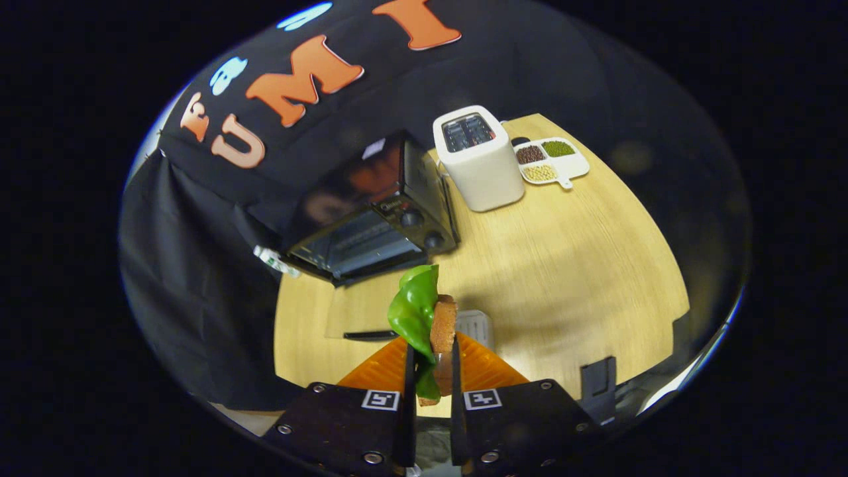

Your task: Open the toaster oven, put the food inside, and close the toaster oven door.

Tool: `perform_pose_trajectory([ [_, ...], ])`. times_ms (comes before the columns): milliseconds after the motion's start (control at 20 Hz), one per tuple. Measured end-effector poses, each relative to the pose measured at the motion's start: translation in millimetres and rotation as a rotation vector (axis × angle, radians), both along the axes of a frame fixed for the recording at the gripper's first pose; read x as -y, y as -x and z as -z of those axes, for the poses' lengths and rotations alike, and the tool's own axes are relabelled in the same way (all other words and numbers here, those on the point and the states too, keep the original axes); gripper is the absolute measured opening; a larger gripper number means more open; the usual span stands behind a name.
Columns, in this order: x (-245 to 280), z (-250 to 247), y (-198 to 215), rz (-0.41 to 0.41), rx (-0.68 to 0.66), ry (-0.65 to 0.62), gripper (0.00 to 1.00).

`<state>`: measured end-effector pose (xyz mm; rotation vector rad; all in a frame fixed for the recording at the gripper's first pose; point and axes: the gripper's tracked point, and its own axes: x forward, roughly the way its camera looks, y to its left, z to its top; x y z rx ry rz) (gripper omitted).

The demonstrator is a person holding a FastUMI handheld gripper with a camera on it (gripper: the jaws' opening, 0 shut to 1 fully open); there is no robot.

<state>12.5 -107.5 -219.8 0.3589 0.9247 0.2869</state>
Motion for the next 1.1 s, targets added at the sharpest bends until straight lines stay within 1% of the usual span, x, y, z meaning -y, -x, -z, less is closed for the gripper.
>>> perform_pose_trajectory([
  [150, -24, -2, -7, 0.039, 0.062, -0.138, 0.21],
  [200, -34, -1, -10, 0.064, 0.068, -0.197, 0.21],
  [300, -61, 10, -16, 0.083, 0.048, -0.294, 0.21],
  [350, -71, 22, -15, 0.094, 0.037, -0.310, 0.21],
  [450, -89, 44, -26, 0.127, 0.013, -0.352, 0.21],
  [550, -108, 56, -44, 0.179, 0.006, -0.457, 0.21],
  [600, -114, 61, -51, 0.217, 0.006, -0.496, 0.21],
  [800, -131, 81, -86, 0.353, 0.056, -0.613, 0.21],
  [850, -137, 86, -94, 0.382, 0.064, -0.636, 0.21],
  [1000, -152, 111, -110, 0.467, 0.055, -0.642, 0.20],
  [1100, -167, 112, -122, 0.526, 0.078, -0.704, 0.21],
])
